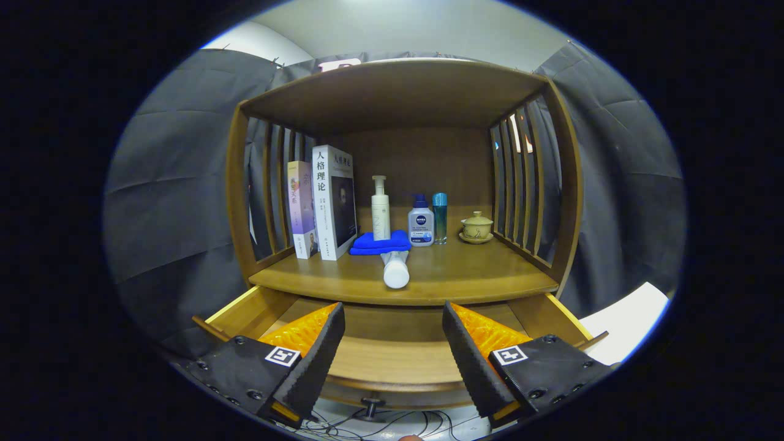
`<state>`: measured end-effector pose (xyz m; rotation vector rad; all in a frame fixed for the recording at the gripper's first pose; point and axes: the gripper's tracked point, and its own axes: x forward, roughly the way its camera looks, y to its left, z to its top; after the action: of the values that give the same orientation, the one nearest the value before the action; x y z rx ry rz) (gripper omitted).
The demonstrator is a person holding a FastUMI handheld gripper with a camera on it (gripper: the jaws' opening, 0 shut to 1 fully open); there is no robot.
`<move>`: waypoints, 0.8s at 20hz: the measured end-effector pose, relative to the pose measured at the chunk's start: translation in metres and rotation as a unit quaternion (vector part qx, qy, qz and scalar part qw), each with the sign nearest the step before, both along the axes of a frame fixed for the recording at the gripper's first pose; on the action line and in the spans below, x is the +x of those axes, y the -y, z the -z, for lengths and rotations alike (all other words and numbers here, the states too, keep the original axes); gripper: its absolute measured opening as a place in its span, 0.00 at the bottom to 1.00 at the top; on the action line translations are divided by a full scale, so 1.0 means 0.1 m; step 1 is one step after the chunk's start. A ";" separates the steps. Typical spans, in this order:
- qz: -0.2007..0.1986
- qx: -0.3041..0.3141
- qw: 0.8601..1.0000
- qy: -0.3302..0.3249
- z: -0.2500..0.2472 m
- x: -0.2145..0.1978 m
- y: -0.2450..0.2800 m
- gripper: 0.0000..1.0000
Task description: Pull open the drawer, take out the items inside it, and place them on the countertop above the cabinet.
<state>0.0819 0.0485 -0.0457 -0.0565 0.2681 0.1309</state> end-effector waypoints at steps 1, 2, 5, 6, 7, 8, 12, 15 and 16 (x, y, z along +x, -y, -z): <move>0.003 0.001 1.000 0.010 0.01 -0.07 0.01 0.98; 0.006 0.001 1.000 0.020 0.02 -0.15 0.02 0.98; 0.021 -0.001 0.999 0.043 0.11 -0.33 0.08 0.98; 0.025 -0.004 0.999 0.045 0.15 -0.37 0.10 0.98; 0.028 -0.005 0.998 0.048 0.20 -0.41 0.12 0.98; 0.026 -0.006 0.998 0.048 0.25 -0.44 0.12 0.98; 0.019 -0.009 0.999 0.032 0.53 -0.53 0.11 0.98; 0.021 -0.005 1.000 0.020 0.71 -0.53 0.10 0.98; 0.029 -0.008 0.999 0.015 0.77 -0.52 0.12 0.98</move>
<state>0.0304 0.0363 -0.1222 -0.0671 0.2399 0.0709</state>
